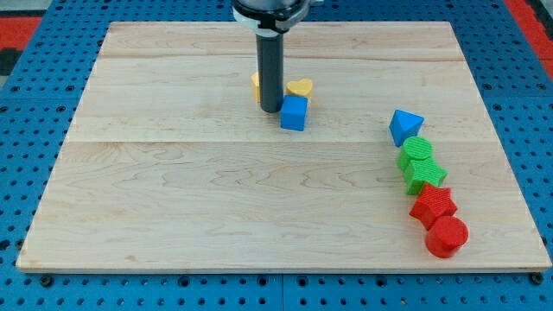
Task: Move the yellow blocks towards top
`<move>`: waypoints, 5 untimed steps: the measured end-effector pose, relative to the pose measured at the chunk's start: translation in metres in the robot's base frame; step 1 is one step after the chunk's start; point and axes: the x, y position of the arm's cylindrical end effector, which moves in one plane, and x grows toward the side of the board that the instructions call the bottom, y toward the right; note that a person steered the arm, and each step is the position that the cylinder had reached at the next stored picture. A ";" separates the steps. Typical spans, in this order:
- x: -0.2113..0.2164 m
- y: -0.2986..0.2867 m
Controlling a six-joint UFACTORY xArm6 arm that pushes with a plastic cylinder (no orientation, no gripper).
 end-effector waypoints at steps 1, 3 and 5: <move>0.026 -0.015; -0.007 0.023; -0.014 0.050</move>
